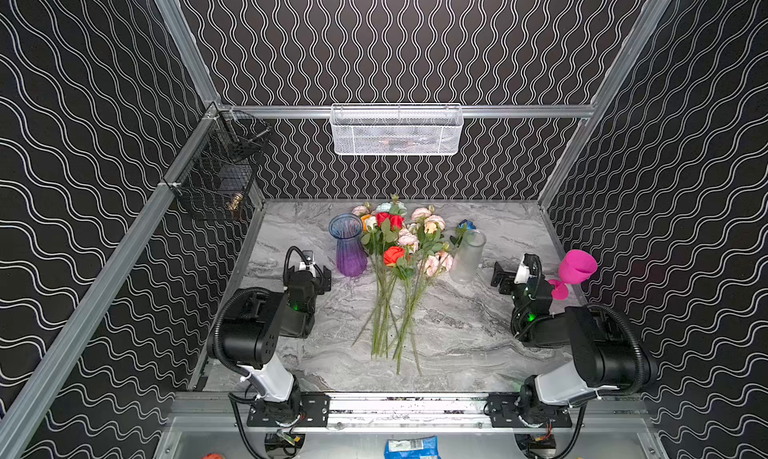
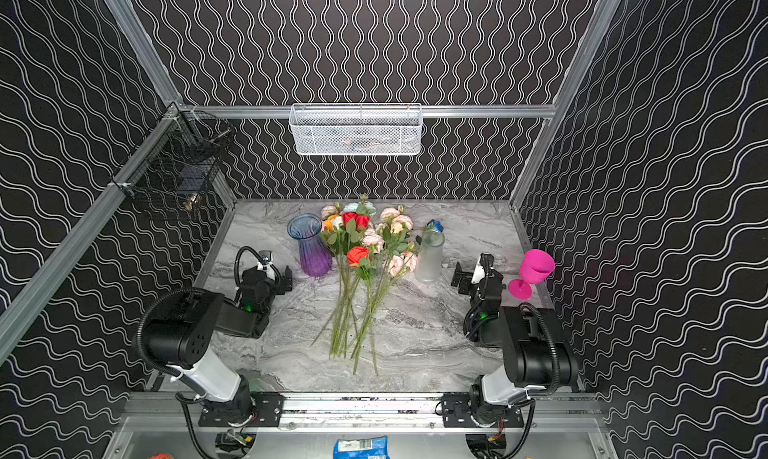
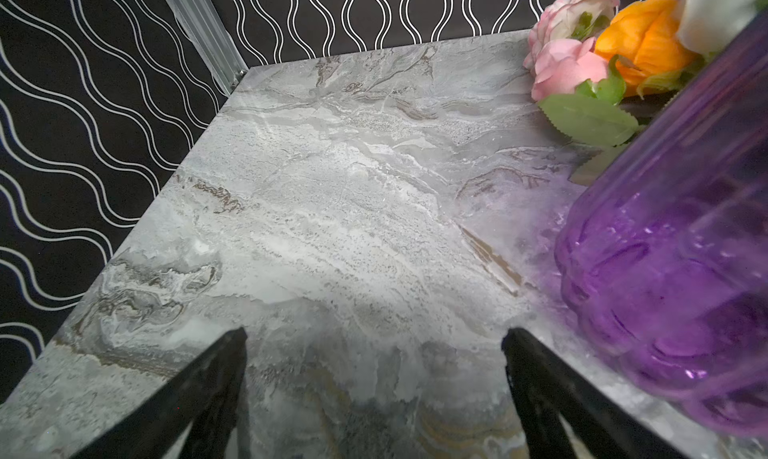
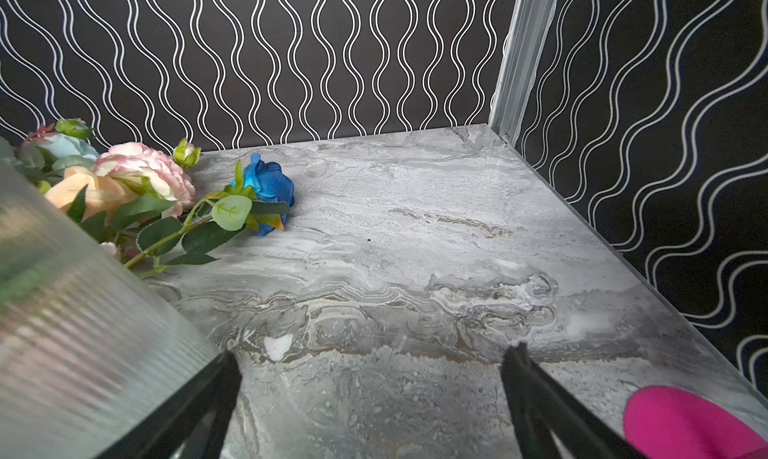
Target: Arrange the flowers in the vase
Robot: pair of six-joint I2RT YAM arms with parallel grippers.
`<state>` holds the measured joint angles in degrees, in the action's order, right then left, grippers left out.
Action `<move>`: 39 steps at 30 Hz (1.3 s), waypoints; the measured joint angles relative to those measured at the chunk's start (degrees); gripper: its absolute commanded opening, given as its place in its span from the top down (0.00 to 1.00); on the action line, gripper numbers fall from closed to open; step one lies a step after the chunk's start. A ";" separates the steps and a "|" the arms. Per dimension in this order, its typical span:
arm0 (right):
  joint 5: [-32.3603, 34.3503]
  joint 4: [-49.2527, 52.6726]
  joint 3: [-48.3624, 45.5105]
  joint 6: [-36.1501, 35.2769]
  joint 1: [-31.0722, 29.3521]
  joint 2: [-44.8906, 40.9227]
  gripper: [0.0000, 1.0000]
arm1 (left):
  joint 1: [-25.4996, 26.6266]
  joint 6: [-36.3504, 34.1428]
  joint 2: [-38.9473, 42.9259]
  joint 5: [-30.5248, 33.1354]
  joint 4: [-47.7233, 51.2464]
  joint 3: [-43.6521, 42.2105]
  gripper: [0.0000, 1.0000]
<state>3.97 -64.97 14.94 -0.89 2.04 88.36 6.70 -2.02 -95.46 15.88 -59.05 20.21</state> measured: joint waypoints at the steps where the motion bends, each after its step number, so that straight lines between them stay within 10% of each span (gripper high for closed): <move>1: 0.00 0.00 0.00 0.00 0.00 0.00 0.01 | 0.00 0.00 0.00 0.00 0.00 0.00 0.01; 39: 0.02 0.74 0.63 1.07 0.76 -0.09 0.01 | 0.42 0.00 1.31 1.55 -0.90 -1.62 0.01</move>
<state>3.99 -64.23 15.57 0.19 2.81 88.27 7.11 -2.02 -94.15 17.43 -59.94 18.59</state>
